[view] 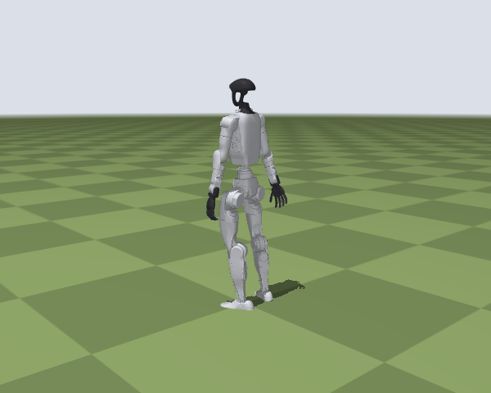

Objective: In place motions

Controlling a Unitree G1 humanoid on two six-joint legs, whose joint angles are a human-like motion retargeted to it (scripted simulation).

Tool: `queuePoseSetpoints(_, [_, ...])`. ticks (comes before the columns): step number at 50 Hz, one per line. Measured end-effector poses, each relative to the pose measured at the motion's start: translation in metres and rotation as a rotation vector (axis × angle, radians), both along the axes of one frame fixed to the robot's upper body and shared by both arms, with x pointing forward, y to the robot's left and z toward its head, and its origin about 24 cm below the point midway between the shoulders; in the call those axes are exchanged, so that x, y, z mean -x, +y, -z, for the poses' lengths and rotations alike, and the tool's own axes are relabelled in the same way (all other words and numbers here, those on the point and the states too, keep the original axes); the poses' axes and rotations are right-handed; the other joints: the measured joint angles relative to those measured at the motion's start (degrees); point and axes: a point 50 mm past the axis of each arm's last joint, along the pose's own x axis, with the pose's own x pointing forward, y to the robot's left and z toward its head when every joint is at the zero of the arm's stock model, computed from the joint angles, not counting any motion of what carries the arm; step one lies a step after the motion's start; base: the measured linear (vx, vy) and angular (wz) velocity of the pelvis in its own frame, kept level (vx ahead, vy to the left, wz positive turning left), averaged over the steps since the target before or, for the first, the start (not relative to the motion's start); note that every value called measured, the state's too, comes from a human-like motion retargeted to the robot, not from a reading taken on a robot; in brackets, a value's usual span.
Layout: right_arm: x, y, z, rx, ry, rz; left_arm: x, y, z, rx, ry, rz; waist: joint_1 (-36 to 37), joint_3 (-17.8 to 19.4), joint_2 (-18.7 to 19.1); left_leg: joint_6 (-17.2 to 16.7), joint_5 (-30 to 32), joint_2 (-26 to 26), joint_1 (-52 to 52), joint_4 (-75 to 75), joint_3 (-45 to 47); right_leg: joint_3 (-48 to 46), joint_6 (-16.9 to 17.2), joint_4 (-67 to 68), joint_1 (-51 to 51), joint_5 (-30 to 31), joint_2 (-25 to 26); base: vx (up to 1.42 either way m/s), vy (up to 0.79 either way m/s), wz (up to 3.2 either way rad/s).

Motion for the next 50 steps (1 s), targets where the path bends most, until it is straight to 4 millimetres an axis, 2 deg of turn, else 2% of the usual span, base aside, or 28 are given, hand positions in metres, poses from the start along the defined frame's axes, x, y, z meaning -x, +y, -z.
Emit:
queuePoseSetpoints(5, [0.039,-0.002,-0.01,0.061,0.09,0.163,-0.047,-0.019,-0.007,0.111,-0.155,-0.013,-0.6,-0.1,-0.2,-0.1,0.7,-0.7,-1.1,0.1,-2.1,-2.4,0.5,-0.5,1.0,0.0,-0.4,-0.01,0.02,0.43])
queuePoseSetpoints(8, [0.051,0.0,-0.013,0.094,0.115,0.235,-0.062,-0.024,-0.011,0.144,-0.219,0.013,-0.7,0.1,0.1,-0.1,1.0,-1.0,-1.4,0.2,-3.2,-3.5,0.8,-0.7,1.5,0.0,-0.5,0.0,0.02,0.3])
queuePoseSetpoints(11, [0.051,0.001,-0.014,0.14,0.137,0.291,-0.057,-0.024,-0.01,0.13,-0.25,0.011,-0.1,0.2,0.5,-0.1,1.0,-1.0,-1.1,0.1,-3.2,-3.5,0.8,-0.7,1.6,0.0,-0.4,0.0,0.0,0.0])
queuePoseSetpoints(14, [0.032,0.006,-0.007,0.178,0.113,0.307,-0.026,-0.019,-0.002,0.084,-0.22,-0.066,1.3,0.5,1.0,0.0,0.5,-0.8,0.0,-0.2,-2.0,-2.3,0.5,-0.5,1.4,-0.1,-0.2,0.03,0.03,-0.41])
queuePoseSetpoints(17, [-0.012,0.016,0.004,0.135,0.012,0.25,0.033,-0.01,0.007,0.03,-0.063,-0.181,2.6,0.7,1.7,0.1,-0.1,-0.3,1.4,-0.6,-0.5,-0.5,0.1,0.0,1.1,-0.2,0.3,0.04,0.0,-0.51])
queuePoseSetpoints(19, [-0.056,0.026,0.011,0.033,-0.099,0.158,0.084,0.0,0.007,-0.006,0.107,-0.247,2.8,0.9,2.1,0.0,-0.5,0.2,2.4,-0.8,0.4,0.6,-0.1,0.3,0.9,-0.3,0.6,0.01,0.0,-0.45])
queuePoseSetpoints(22, [-0.132,0.047,0.011,-0.166,-0.282,-0.045,0.16,0.015,-0.007,-0.059,0.389,-0.297,2.3,1.0,2.5,-0.3,-1.0,0.8,3.4,-1.0,1.5,2.1,-0.3,0.8,0.4,-0.5,1.0,-0.02,-0.02,-0.34])
queuePoseSetpoints(26, [-0.226,0.075,-0.007,-0.287,-0.558,-0.353,0.236,0.025,-0.033,-0.138,0.605,-0.335,2.7,1.0,2.8,-0.6,-1.5,1.6,4.0,-1.2,2.6,4.2,-0.5,1.2,-0.6,-0.7,1.5,0.0,-0.03,-0.26])
queuePoseSetpoints(28, [-0.265,0.084,-0.024,-0.285,-0.704,-0.478,0.263,0.025,-0.046,-0.157,0.675,-0.378,3.0,1.0,2.7,-0.8,-1.6,1.8,4.1,-1.2,2.7,5.0,-0.5,1.4,-1.0,-0.8,1.7,0.0,0.0,0.0])
queuePoseSetpoints(30, [-0.296,0.091,-0.041,-0.279,-0.836,-0.571,0.282,0.022,-0.056,-0.157,0.731,-0.441,3.3,1.1,2.7,-0.9,-1.7,2.0,4.0,-1.2,2.8,5.5,-0.4,1.5,-1.2,-0.9,1.9,0.0,0.0,0.0])
queuePoseSetpoints(32, [-0.318,0.097,-0.057,-0.283,-0.935,-0.625,0.292,0.017,-0.06,-0.142,0.768,-0.506,3.3,1.3,2.6,-1.0,-1.6,2.1,3.9,-1.3,2.7,5.7,-0.4,1.6,-1.3,-0.9,1.9,0.0,0.0,0.0])
queuePoseSetpoints(34, [-0.329,0.101,-0.066,-0.292,-0.998,-0.649,0.292,0.014,-0.061,-0.115,0.791,-0.551,3.2,1.4,2.5,-1.0,-1.4,2.1,3.8,-1.3,2.5,5.5,-0.3,1.6,-1.2,-1.0,1.9,0.0,0.0,0.0])
queuePoseSetpoints(36, [-0.331,0.102,-0.068,-0.3,-1.021,-0.653,0.284,0.014,-0.056,-0.085,0.798,-0.561,3.1,1.3,2.4,-1.0,-1.2,2.0,3.7,-1.3,2.2,5.1,-0.4,1.5,-1.0,-1.0,1.8,-0.02,0.0,0.2])
queuePoseSetpoints(38, [-0.322,0.099,-0.062,-0.298,-1.001,-0.639,0.263,0.017,-0.046,-0.072,0.76,-0.52,2.9,1.2,2.2,-1.0,-1.0,1.7,3.4,-1.2,1.8,4.5,-0.4,1.4,-0.8,-0.9,1.7,-0.02,0.01,0.25])
queuePoseSetpoints(40, [-0.303,0.091,-0.05,-0.289,-0.941,-0.61,0.228,0.023,-0.032,-0.078,0.667,-0.436,2.9,1.1,2.0,-0.9,-0.8,1.5,3.1,-1.1,1.3,3.7,-0.4,1.1,-0.4,-0.9,1.5,-0.02,0.02,0.28])
queuePoseSetpoints(42, [-0.273,0.08,-0.031,-0.275,-0.835,-0.568,0.18,0.028,-0.017,-0.081,0.544,-0.327,3.0,1.2,1.6,-0.8,-0.4,1.1,2.9,-0.9,0.6,2.6,-0.5,0.8,0.2,-0.8,1.3,-0.05,0.03,0.34])
queuePoseSetpoints(45, [-0.209,0.058,-0.003,-0.228,-0.615,-0.467,0.09,0.025,-0.002,-0.045,0.351,-0.171,3.6,1.8,0.9,-0.6,0.1,0.5,2.5,-0.7,-0.5,1.0,-0.5,0.4,1.3,-0.7,1.0,-0.06,0.01,0.4])
queuePoseSetpoints(48, [-0.126,0.038,0.014,-0.132,-0.337,-0.313,-0.001,0.001,-0.001,0.074,0.122,-0.069,3.8,1.9,-0.1,-0.6,0.6,0.1,1.4,-0.2,-1.9,-0.6,-0.3,0.0,1.7,-0.6,0.6,-0.05,-0.01,0.4])
queuePoseSetpoints(50, [-0.065,0.03,0.013,-0.076,-0.12,-0.189,-0.057,-0.021,-0.011,0.164,-0.049,-0.023,3.7,1.5,-0.5,-0.7,0.9,0.0,0.4,-0.1,-2.5,-1.5,-0.1,-0.2,1.6,-0.5,0.4,-0.03,-0.02,0.25])
